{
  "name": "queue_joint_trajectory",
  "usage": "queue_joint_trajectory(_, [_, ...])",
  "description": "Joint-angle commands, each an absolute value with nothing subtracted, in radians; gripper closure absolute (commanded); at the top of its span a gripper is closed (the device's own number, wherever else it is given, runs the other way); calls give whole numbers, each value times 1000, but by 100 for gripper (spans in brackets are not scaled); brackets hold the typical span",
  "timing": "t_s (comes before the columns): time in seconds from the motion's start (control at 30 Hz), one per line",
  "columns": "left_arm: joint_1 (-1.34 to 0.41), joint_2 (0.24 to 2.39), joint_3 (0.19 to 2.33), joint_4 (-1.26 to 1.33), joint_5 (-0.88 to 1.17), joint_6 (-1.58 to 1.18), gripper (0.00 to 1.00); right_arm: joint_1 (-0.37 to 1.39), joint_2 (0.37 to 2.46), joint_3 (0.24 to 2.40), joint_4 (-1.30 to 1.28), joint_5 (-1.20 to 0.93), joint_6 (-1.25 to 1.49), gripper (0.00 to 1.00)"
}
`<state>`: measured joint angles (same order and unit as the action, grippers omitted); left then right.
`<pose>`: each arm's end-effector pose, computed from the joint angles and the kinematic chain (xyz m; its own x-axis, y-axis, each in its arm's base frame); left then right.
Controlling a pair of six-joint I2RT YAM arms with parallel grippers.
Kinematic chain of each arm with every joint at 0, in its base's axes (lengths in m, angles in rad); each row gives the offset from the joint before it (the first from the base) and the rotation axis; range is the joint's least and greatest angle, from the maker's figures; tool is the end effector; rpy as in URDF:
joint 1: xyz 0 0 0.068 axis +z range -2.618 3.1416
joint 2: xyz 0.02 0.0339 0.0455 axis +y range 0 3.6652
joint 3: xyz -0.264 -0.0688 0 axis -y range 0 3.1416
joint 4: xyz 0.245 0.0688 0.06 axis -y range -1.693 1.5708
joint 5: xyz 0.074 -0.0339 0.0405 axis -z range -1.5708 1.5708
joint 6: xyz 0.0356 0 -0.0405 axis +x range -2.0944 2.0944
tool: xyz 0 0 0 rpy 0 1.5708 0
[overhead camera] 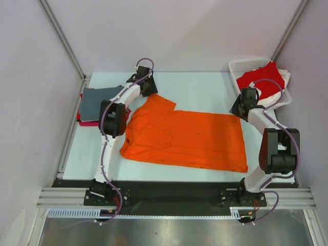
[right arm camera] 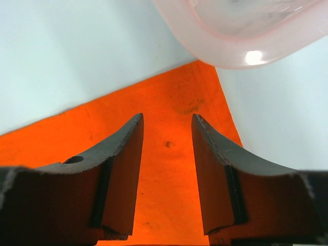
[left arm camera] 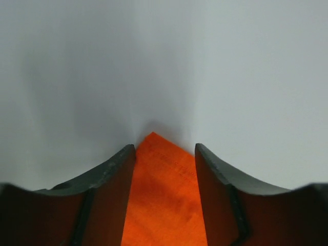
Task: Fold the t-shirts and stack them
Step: Fold the tshirt
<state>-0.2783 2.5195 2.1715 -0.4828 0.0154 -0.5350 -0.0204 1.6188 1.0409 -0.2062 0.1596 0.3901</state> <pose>0.5375 -0.1542 0.1593 -0.7560 -0.3142 -0.5743 -0.1171 0.9281 -0.3536 0.3478 -0.0128 0.2165 -0.6026 0.3878 -0.6975 0.3912 0.9053 0.1654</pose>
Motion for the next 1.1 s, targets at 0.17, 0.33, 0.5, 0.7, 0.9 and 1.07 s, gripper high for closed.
queue_joint_trajectory(0.17, [-276,2508,2146,-506,61,-534,60,-14,1643,1101,-213,206,376,53])
queue_joint_trajectory(0.33, [-284,2520,2158,-489,69,-532,74,-14,1658,1106,-216,209,374,53])
queue_joint_trajectory(0.5, [-282,2560,2201,-463,86,-540,100,-14,1675,1117,-221,212,374,53])
queue_joint_trajectory(0.7, [-256,2510,2143,-416,51,-546,100,-11,1698,1137,-222,212,374,53])
queue_joint_trajectory(0.9, [-199,2413,2039,-359,44,-546,100,23,1756,1176,-225,226,376,53])
queue_joint_trajectory(1.07, [-163,2369,1996,-331,44,-541,100,40,1816,1235,-233,233,373,53])
